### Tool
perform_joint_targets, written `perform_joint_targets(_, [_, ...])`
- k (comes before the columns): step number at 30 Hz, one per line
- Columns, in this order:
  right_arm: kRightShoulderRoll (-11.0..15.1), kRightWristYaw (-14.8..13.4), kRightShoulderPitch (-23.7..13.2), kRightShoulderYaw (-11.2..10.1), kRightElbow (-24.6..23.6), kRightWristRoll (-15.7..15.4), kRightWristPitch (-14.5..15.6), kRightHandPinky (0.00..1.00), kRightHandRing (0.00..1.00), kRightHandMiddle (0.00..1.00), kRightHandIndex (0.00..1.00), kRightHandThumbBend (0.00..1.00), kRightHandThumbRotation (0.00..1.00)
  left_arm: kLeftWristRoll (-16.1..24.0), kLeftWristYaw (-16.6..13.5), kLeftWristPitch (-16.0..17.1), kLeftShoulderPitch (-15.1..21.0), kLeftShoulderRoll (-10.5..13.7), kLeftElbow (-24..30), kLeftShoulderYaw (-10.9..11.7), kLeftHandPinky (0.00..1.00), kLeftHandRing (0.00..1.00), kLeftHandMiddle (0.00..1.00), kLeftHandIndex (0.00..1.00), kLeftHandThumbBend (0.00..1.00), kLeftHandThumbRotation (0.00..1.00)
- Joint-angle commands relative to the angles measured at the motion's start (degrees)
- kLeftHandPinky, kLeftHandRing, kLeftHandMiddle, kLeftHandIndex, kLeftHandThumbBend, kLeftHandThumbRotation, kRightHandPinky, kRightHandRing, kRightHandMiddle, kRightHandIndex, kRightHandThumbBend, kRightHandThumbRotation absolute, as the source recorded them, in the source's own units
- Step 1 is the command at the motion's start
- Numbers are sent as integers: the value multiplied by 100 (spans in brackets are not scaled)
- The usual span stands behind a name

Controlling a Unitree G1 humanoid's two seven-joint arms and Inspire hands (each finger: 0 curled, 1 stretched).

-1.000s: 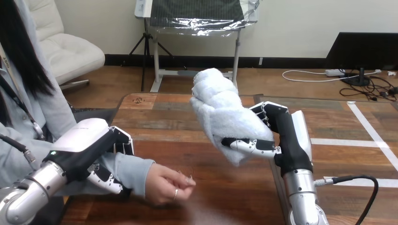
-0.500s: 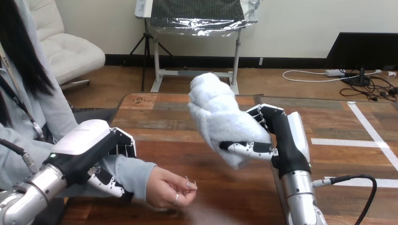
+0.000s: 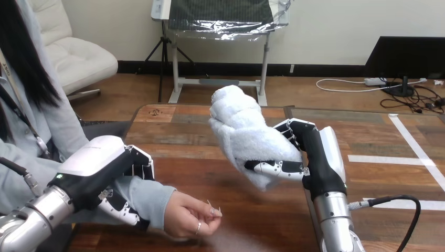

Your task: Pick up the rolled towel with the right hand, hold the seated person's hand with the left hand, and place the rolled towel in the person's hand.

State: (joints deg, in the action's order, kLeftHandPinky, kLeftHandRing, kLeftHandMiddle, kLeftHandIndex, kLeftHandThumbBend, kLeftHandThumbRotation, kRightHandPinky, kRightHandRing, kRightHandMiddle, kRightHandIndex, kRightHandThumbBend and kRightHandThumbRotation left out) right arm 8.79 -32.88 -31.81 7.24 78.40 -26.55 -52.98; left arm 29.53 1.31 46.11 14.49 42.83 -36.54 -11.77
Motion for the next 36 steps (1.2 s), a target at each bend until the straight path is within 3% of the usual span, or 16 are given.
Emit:
perform_joint_targets(1, [45,-362,-432,73,-248,-82,-46,27,31,41,44,83,0,-490,-54,257,491,-251,1015,285,24,29,34,35,98,0])
perform_joint_targets(11, [67,-757,-354,303,-287,-386,-73,28,31,41,44,83,0,-480,20,220,437,-302,1175,332,25,30,34,35,97,0])
perform_joint_targets(19, [55,-860,-270,429,-307,-515,-213,28,32,41,44,83,0,-495,77,167,395,-334,1313,346,26,30,34,35,97,0])
perform_joint_targets(23, [83,-1054,-228,574,-328,-700,-249,28,33,42,43,83,0,-516,105,155,387,-349,1366,342,26,30,34,35,98,0])
perform_joint_targets(36, [79,-1343,-119,778,-345,-876,-418,28,34,43,43,83,0,-485,122,70,363,-406,1523,355,26,30,34,34,99,0])
